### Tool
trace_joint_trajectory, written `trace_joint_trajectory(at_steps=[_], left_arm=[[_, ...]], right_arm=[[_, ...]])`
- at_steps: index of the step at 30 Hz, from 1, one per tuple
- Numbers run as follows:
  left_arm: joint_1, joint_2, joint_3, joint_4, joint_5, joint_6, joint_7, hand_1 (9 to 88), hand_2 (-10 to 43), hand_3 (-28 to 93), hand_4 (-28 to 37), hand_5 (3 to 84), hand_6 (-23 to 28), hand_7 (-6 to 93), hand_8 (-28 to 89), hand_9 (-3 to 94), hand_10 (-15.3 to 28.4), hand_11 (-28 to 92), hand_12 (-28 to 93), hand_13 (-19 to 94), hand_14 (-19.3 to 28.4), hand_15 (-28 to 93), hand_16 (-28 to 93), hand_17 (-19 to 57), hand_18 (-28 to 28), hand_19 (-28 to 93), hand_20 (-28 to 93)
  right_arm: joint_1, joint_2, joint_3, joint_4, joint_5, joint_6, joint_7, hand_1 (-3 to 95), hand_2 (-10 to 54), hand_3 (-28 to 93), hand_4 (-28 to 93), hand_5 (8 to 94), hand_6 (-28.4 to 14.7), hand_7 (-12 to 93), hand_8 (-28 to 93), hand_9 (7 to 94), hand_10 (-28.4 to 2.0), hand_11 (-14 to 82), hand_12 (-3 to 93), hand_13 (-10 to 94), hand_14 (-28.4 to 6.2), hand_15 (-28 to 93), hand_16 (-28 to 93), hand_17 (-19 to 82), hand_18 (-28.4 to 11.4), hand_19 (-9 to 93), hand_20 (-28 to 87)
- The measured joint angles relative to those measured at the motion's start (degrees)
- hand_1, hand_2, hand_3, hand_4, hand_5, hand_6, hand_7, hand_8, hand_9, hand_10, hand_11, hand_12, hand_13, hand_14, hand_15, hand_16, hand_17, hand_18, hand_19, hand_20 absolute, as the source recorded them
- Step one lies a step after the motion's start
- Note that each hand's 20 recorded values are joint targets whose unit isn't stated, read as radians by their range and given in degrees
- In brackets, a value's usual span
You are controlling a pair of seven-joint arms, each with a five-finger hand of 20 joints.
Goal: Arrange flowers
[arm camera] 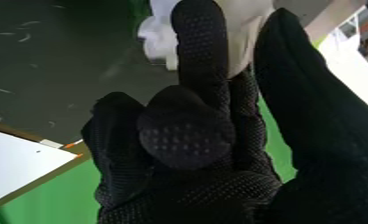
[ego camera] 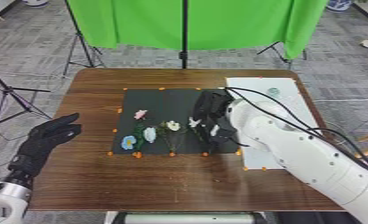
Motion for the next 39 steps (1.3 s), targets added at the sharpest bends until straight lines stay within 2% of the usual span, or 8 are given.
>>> trace_joint_trajectory(at_steps=[21,26,39], left_arm=[[0.0,-0.04,-0.06,-0.01,0.01,-0.01,0.03,35.4,-7.7,65,-8.6,42.6,4.6,8.1,-6,45.2,13.7,15,10,37,17.8,13,-1,5.2,15.4,13,16],[0.1,-0.04,-0.12,-0.04,0.01,-0.01,0.04,35.4,-7.8,65,-8.6,42.6,4.6,8.1,-6,45.2,13.7,15,10,37,17.7,13,-1,5.1,15.4,13,16],[0.1,-0.09,-0.15,-0.03,0.02,-0.08,0.05,35.3,-7.7,65,-8.5,42.5,4.4,8.4,-6,45.2,13.8,15,10,37,17.8,13,-1,5.0,15.5,13,16]], right_arm=[[0.2,1.7,1.0,0.0,-1.2,-2.7,0.0,44.5,-9.5,65,-17,67.0,0.9,16,-4,81.1,-13.3,24.5,24.2,87,-3.6,64,33,58,-17.0,93,57],[0.2,1.9,1.5,-0.1,-1.2,-3.4,0.3,43.1,-9.5,65,-16,66.2,0.7,15,-7,81.1,-13.4,24.5,24.2,87,-3.7,64,33,58,-17.1,93,57],[-0.2,1.9,3.4,-2.1,4.5,-4.8,-0.2,38.8,-9.5,64,-15,63.2,-0.1,14,-9,81.1,-13.5,24.1,23.9,87,-4.2,63,32,58,-17.4,93,56]])
